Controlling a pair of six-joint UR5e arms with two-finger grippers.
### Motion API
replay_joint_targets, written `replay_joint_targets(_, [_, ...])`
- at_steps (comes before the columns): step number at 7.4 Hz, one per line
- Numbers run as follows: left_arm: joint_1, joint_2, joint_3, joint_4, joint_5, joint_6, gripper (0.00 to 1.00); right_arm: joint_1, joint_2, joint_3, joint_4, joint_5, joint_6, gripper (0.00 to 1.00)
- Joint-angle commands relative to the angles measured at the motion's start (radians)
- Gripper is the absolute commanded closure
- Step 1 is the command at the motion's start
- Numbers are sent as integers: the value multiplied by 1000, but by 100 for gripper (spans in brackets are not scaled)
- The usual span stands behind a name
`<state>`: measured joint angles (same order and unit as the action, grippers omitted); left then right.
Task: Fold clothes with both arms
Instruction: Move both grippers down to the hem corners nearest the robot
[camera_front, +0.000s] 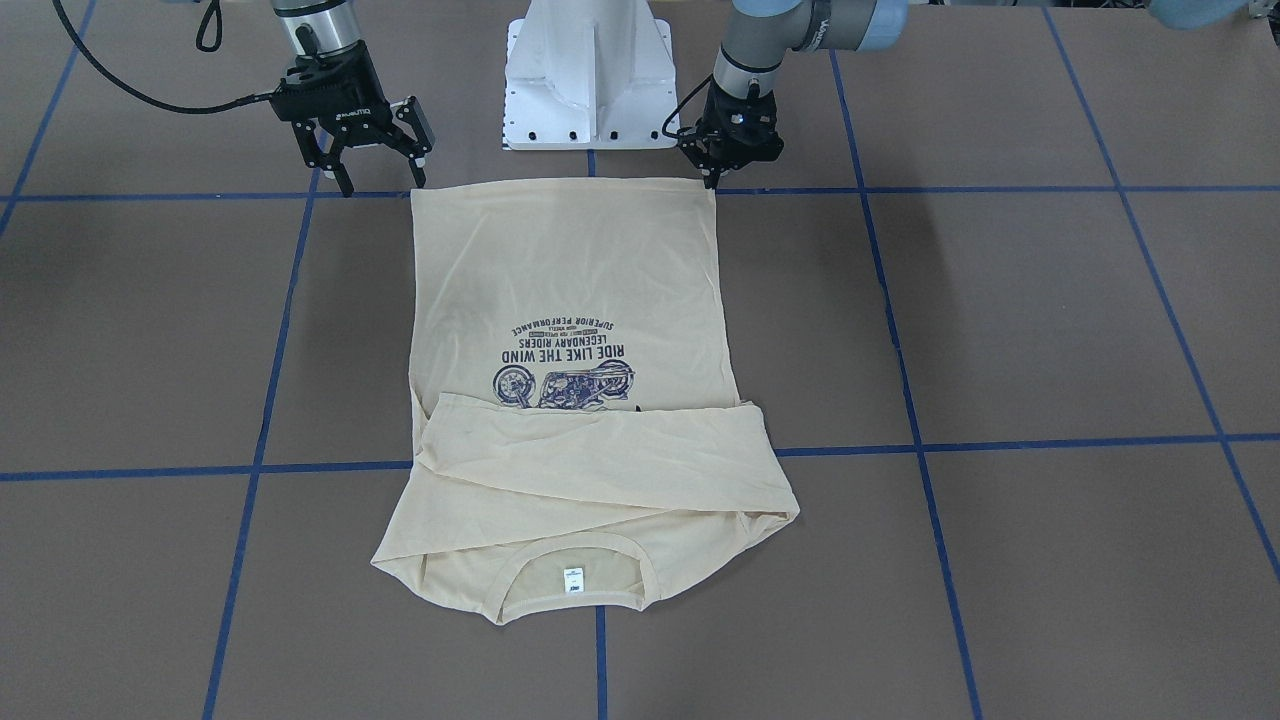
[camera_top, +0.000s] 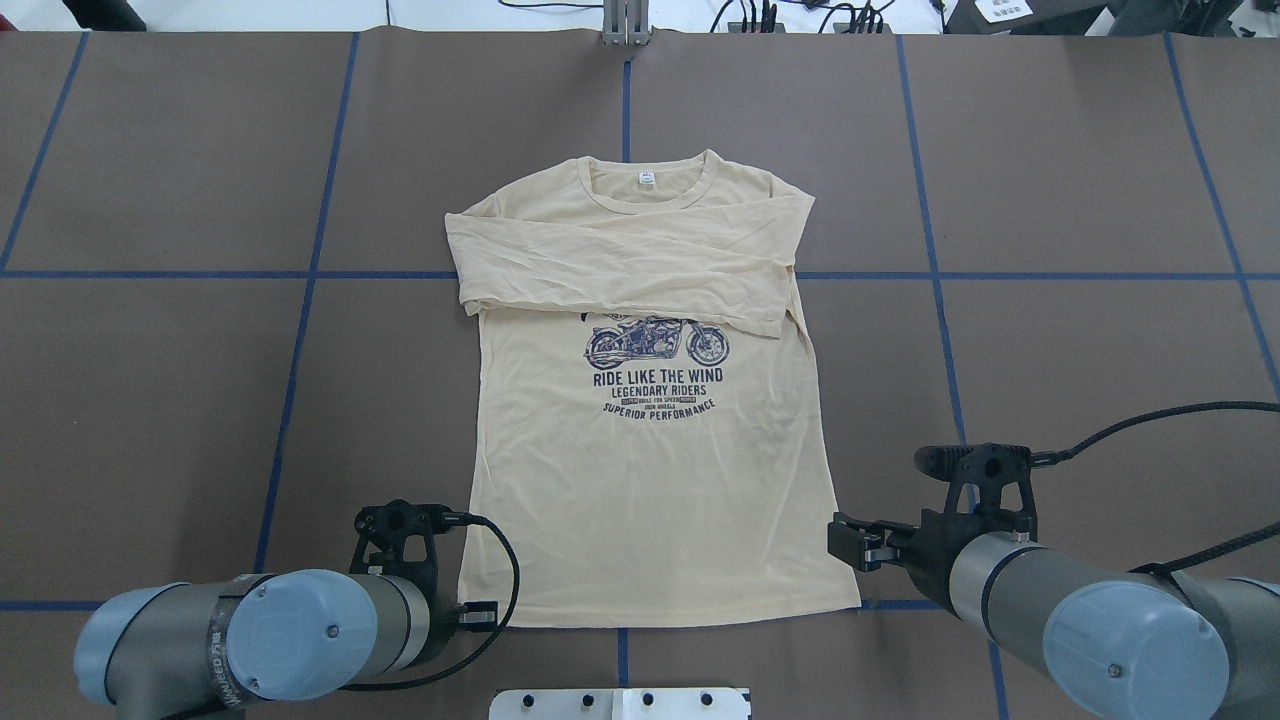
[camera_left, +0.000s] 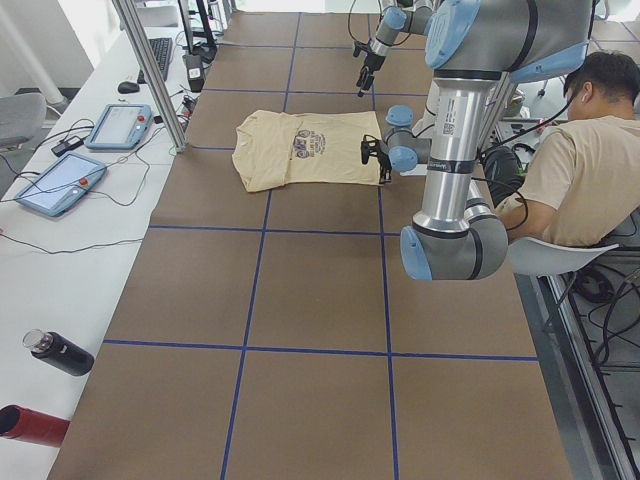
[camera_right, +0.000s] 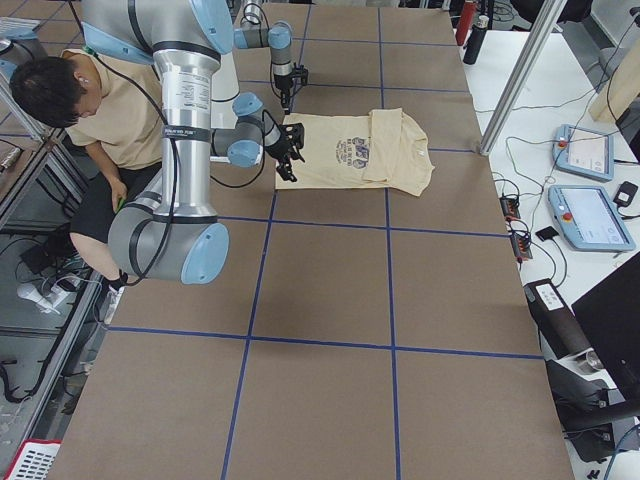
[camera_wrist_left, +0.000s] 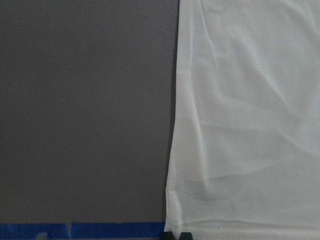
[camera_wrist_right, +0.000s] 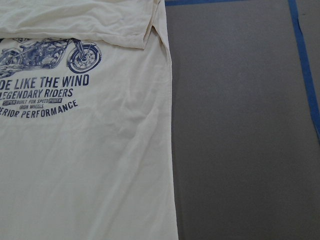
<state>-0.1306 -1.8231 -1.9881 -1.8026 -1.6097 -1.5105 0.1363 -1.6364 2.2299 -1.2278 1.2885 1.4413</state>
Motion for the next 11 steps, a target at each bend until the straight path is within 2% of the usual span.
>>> replay_joint_targets(1, [-1,-2,-11,0,-4,3,100,-42,7,-24,1,-17,10,0])
replay_joint_targets(2, [-1,-5,-12,0,-6,1,100,-75,24,-64,1,-81,57,0])
replay_joint_targets(3, [-1,-5,-17,0,-6,1,100,-89,56,-117,-1,-121,65,5])
replay_joint_targets(4, [-1,-7,-17,0,-7,1,100,-110,56,-133,-2,-152,88,24])
replay_joint_targets(5, [-1,-8,-17,0,-9,1,100,-138,49,-134,-6,-167,93,35])
replay_joint_targets(7, [-1,-15,-17,0,-9,0,100,-168,47,-134,-6,-193,139,66])
replay_joint_targets(11, [-3,-13,-26,0,-9,0,100,-201,47,-139,-61,-213,189,68])
